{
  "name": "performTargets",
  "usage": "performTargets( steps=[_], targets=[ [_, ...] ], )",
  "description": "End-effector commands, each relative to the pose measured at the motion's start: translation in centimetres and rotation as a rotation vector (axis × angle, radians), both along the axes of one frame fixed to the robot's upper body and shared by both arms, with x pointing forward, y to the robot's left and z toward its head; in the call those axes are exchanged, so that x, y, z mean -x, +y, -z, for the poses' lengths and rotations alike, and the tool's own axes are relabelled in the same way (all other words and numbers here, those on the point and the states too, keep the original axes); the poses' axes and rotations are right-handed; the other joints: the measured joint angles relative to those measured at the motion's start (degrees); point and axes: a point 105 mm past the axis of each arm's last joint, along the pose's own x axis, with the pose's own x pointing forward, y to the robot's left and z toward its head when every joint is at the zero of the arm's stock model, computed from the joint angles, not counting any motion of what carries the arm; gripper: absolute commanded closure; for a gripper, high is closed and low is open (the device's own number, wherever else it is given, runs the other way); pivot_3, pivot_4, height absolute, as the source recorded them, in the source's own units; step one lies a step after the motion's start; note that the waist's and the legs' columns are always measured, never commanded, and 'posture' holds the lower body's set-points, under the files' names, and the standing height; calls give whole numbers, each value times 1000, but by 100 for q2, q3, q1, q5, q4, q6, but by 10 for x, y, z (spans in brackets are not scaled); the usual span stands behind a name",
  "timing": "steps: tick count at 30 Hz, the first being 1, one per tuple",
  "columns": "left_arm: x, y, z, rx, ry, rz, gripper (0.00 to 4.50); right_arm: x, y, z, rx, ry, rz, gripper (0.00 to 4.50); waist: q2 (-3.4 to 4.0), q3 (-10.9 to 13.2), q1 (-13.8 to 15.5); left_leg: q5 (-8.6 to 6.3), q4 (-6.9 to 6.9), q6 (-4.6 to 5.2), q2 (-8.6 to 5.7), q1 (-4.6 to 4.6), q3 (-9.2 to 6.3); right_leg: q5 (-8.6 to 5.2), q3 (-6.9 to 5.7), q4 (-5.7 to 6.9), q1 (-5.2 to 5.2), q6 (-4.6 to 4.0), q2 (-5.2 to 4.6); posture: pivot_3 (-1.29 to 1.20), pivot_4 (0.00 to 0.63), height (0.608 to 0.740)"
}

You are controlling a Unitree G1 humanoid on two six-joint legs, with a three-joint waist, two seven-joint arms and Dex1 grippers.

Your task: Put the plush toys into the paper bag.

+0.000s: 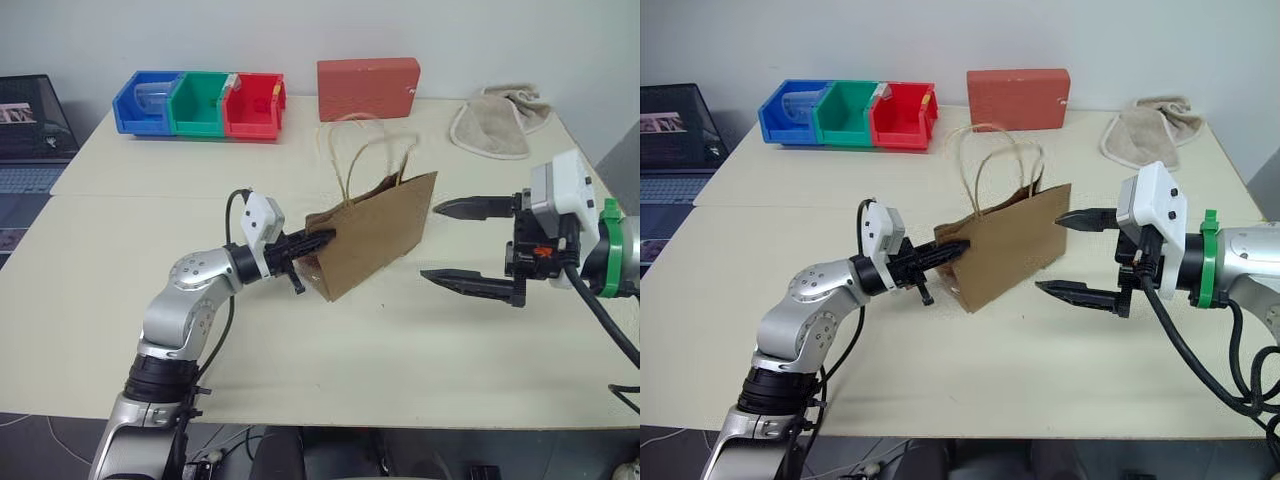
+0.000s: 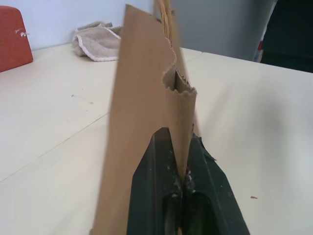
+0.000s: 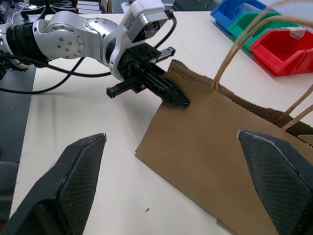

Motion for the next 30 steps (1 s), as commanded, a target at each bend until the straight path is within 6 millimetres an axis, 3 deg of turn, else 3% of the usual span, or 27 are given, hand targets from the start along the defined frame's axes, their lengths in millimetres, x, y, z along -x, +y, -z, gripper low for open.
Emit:
performTargets(
  steps=[1, 6, 10, 15, 25, 30],
  targets=[
    [-5, 3, -13, 0, -52, 23, 4480, 2, -5, -9, 20, -100, 33, 0, 0, 0, 10, 0, 0, 0, 1, 0, -1, 0, -1, 0, 0, 0, 0, 0, 150, 740],
    [-6, 1, -24, -2, -40, 130, 4480, 6, -14, -9, 39, -103, 71, 0, 0, 0, 19, 0, 2, 0, -2, -2, -2, 0, -2, 0, 1, 0, 0, 0, 150, 740],
    [4, -6, -26, -76, 13, 353, 4480, 24, -30, -12, 49, -33, 115, 0, 0, 0, 37, 0, -3, 0, -2, -4, -7, 0, -8, -1, 1, 0, 1, 0, 150, 740],
    [6, -15, -25, -99, 76, 498, 4480, 39, -48, -11, 71, -18, 218, 0, 0, 0, 37, 0, -3, 0, -4, -2, -10, 0, -11, -3, 7, 0, 1, 0, 150, 740],
    [-12, -22, -6, -216, 4, 447, 4480, 46, -51, -7, 62, -12, 262, 0, -1, -1, 3, 2, 3, 2, -4, 9, -7, 0, -3, -2, 19, 1, 2, 0, 150, 740],
    [-16, -18, -10, -219, -8, 425, 3307, 45, -51, -7, 64, -4, 258, 0, -1, -1, 13, 2, 3, 3, -4, 9, -7, 0, -4, -2, 20, 1, 2, 0, 150, 740]
  ],
)
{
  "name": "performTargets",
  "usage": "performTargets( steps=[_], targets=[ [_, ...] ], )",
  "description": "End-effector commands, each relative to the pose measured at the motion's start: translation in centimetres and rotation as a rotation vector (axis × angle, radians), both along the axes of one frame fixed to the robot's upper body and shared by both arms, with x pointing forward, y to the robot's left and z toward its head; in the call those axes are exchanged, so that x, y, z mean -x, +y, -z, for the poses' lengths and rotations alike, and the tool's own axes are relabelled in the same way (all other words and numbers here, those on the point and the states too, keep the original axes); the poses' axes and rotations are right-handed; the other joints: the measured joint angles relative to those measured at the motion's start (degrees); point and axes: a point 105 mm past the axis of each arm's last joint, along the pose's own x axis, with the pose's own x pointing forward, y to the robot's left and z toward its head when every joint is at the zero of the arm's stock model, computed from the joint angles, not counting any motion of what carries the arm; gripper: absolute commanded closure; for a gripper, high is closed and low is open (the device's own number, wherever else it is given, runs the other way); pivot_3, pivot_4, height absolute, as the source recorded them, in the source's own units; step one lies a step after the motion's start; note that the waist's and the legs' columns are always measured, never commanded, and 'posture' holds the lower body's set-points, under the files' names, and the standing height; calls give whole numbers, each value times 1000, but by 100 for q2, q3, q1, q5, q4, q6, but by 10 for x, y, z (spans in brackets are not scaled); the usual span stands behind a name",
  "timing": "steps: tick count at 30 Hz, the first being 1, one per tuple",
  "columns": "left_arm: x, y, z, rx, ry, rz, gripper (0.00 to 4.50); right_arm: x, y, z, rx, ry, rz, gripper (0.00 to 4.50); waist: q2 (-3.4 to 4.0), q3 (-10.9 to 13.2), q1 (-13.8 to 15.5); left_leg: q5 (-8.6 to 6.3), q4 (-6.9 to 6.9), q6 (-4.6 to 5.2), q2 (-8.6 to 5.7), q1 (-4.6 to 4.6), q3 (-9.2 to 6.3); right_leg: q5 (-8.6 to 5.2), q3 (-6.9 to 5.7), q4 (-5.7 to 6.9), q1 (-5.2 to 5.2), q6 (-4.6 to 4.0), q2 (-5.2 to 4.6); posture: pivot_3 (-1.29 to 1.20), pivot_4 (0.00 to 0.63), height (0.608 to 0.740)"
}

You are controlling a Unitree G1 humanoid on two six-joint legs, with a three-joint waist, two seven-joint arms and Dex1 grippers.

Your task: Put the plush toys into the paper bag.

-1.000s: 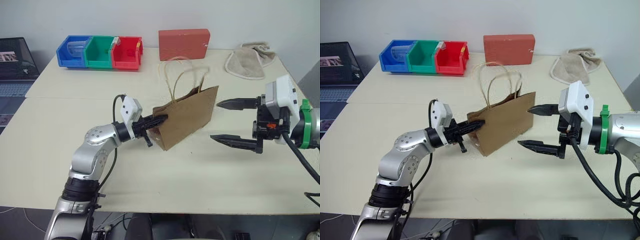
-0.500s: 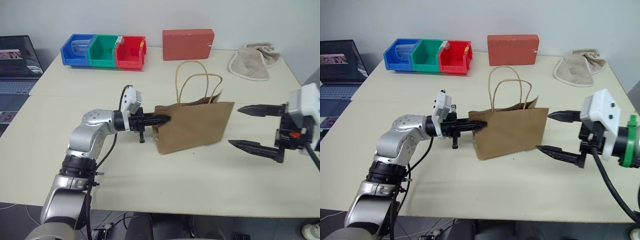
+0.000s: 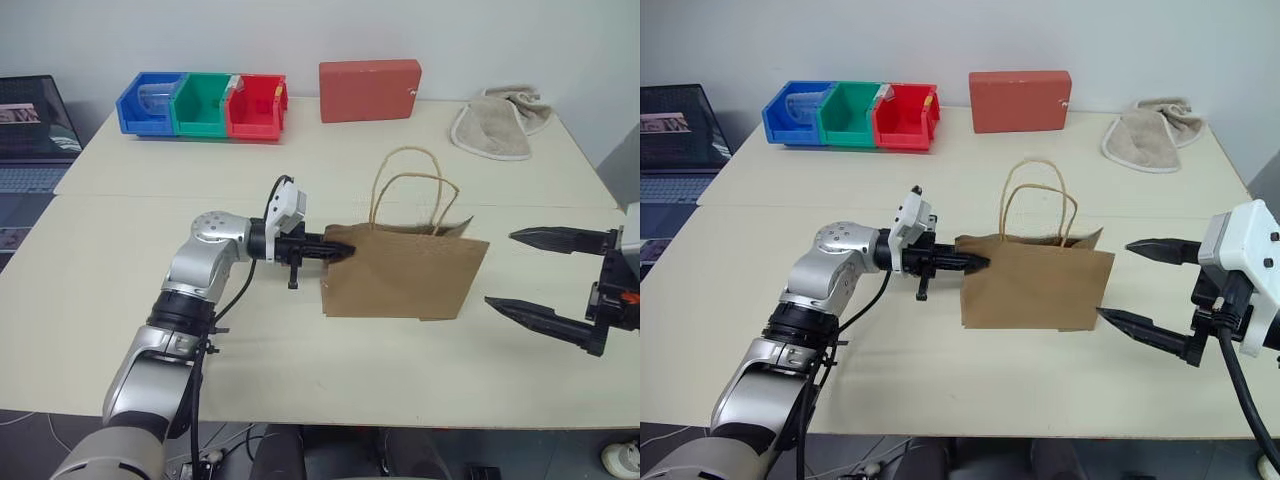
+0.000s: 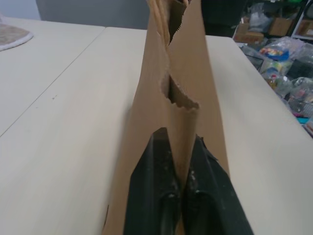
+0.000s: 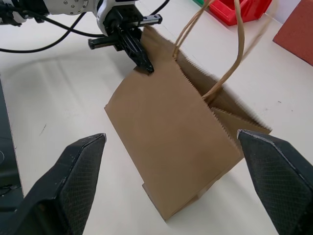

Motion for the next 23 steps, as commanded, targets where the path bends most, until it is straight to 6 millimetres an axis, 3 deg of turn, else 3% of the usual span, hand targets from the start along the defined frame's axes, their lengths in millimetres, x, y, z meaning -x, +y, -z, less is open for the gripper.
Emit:
performTargets(
  steps=[1, 8, 12, 14, 18, 23],
  targets=[
    [3, 5, -5, -28, -36, 19, 3001, -1, -1, -7, 12, -41, -4, 0, 0, 0, -2, 0, -1, 0, 0, 0, 0, 0, 0, 0, 0, 0, 0, 0, 150, 740],
    [15, 45, -14, -116, -101, -97, 806, -16, -14, -14, 24, -72, 31, 0, 1, 0, -48, 0, -6, 0, 3, 0, 0, 0, 0, 0, -3, 0, 1, 0, 150, 740],
    [30, 94, -29, -261, -121, -250, 806, -19, -32, -26, 87, -74, 3, 0, 2, 2, -88, 0, -9, 0, 5, 3, 4, 0, 3, -1, -4, 0, 0, 0, 150, 740],
    [35, 103, -36, -285, -118, -282, 806, -19, -37, -29, 102, -72, -5, 0, 2, 2, -101, 0, -9, 0, 7, 3, 3, -1, 0, -2, -5, -1, 1, 0, 150, 740],
    [35, 148, -67, -312, -131, -453, 806, -21, -57, -41, 146, -59, -12, 0, 4, 3, -49, 0, -5, 0, 5, 3, 6, -2, 0, -3, -4, 1, -2, 0, 150, 740],
    [39, 154, -65, -335, -124, -453, 806, -24, -64, -43, 175, -55, -27, 0, 4, 2, -49, -1, -6, 0, 6, 6, 12, -2, 3, -7, -3, 1, -2, 0, 150, 740]
  ],
)
